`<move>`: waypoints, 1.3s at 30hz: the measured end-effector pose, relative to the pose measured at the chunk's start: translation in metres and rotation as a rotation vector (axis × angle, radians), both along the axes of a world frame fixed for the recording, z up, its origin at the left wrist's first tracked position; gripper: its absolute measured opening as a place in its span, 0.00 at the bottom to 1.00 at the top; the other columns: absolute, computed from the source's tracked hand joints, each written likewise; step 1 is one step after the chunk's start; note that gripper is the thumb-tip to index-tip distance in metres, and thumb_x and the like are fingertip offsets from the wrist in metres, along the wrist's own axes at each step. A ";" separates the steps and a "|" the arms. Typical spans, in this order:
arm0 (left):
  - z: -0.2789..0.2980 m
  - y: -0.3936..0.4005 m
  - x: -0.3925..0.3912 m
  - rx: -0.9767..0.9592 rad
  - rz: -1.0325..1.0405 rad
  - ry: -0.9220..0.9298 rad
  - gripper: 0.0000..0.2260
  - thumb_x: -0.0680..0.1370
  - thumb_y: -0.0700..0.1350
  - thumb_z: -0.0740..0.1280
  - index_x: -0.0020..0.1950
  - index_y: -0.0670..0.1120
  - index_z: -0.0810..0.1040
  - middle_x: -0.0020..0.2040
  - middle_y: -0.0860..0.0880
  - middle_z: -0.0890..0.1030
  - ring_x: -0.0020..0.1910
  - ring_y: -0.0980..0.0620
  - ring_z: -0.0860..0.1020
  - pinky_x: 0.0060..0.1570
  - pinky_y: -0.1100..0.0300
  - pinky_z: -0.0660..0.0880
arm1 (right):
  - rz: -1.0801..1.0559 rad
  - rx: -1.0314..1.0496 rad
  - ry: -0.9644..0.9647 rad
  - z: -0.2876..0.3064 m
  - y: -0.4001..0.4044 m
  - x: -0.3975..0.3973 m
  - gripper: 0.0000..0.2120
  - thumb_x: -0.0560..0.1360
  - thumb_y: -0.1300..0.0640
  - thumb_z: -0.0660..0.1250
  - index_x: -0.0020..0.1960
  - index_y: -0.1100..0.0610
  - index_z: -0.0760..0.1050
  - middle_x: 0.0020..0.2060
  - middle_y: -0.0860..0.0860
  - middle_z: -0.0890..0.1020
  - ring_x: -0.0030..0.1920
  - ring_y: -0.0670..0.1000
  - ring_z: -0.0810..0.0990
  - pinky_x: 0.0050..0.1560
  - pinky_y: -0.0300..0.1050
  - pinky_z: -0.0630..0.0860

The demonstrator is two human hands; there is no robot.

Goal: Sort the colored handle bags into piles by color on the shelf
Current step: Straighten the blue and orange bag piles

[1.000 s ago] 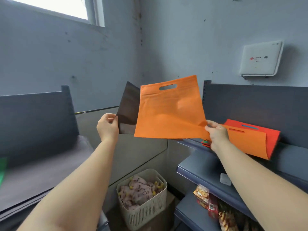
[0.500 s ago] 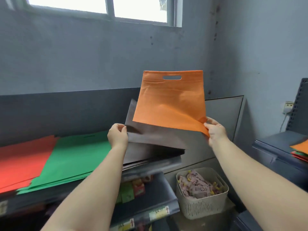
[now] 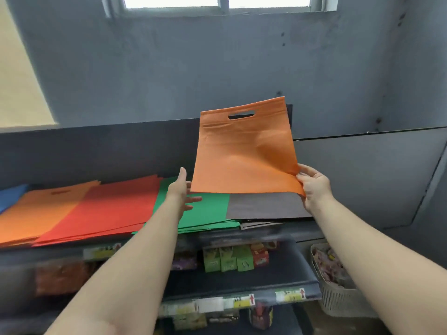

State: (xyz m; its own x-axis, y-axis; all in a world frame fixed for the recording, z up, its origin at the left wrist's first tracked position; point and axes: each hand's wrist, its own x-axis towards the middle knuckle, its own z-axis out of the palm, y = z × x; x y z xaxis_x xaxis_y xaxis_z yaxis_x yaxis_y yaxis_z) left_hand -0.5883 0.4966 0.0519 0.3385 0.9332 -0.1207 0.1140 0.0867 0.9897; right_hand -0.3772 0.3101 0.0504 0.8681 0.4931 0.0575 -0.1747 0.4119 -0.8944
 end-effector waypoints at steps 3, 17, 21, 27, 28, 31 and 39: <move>0.014 0.010 -0.058 0.041 0.052 0.056 0.25 0.78 0.65 0.55 0.44 0.44 0.76 0.41 0.48 0.80 0.33 0.48 0.77 0.33 0.59 0.64 | 0.103 -0.007 -0.068 0.004 0.039 -0.031 0.11 0.79 0.70 0.58 0.55 0.60 0.76 0.38 0.53 0.80 0.31 0.46 0.79 0.30 0.33 0.76; 0.013 0.065 -0.316 0.196 0.514 0.173 0.17 0.72 0.41 0.73 0.59 0.40 0.75 0.57 0.42 0.79 0.53 0.43 0.78 0.57 0.49 0.75 | 0.515 -0.033 -0.186 0.005 0.216 -0.259 0.13 0.76 0.71 0.60 0.53 0.60 0.78 0.38 0.54 0.80 0.35 0.50 0.75 0.34 0.39 0.74; 0.017 0.081 -0.382 0.329 0.588 0.364 0.13 0.74 0.42 0.72 0.56 0.39 0.76 0.57 0.40 0.80 0.54 0.41 0.79 0.58 0.48 0.75 | 0.545 -0.107 -0.348 0.000 0.255 -0.321 0.11 0.75 0.69 0.62 0.51 0.59 0.80 0.40 0.52 0.81 0.38 0.50 0.76 0.40 0.44 0.73; 0.019 0.123 -0.442 0.448 0.748 0.502 0.07 0.76 0.42 0.70 0.52 0.41 0.77 0.51 0.42 0.81 0.45 0.45 0.78 0.43 0.58 0.71 | 0.463 -0.219 -0.710 -0.002 0.310 -0.384 0.10 0.71 0.67 0.67 0.51 0.60 0.81 0.43 0.52 0.82 0.45 0.50 0.79 0.46 0.42 0.73; 0.019 0.131 -0.447 0.464 0.760 0.522 0.08 0.76 0.42 0.69 0.53 0.40 0.77 0.51 0.42 0.80 0.48 0.45 0.78 0.44 0.58 0.71 | 0.437 -0.237 -0.786 -0.002 0.320 -0.391 0.10 0.71 0.66 0.67 0.50 0.60 0.81 0.43 0.52 0.82 0.45 0.50 0.79 0.46 0.41 0.73; 0.013 0.161 -0.456 0.487 0.776 0.581 0.08 0.77 0.42 0.68 0.53 0.40 0.77 0.48 0.45 0.78 0.46 0.47 0.76 0.43 0.57 0.70 | 0.384 -0.294 -0.957 -0.003 0.351 -0.405 0.10 0.70 0.65 0.66 0.50 0.60 0.81 0.42 0.52 0.81 0.45 0.50 0.78 0.44 0.41 0.71; -0.008 0.255 -0.464 0.474 0.704 0.791 0.07 0.78 0.44 0.67 0.53 0.43 0.75 0.46 0.48 0.75 0.44 0.49 0.74 0.43 0.55 0.71 | 0.399 -0.531 -1.095 -0.028 0.431 -0.411 0.04 0.71 0.60 0.66 0.45 0.57 0.77 0.46 0.54 0.81 0.48 0.55 0.78 0.42 0.43 0.71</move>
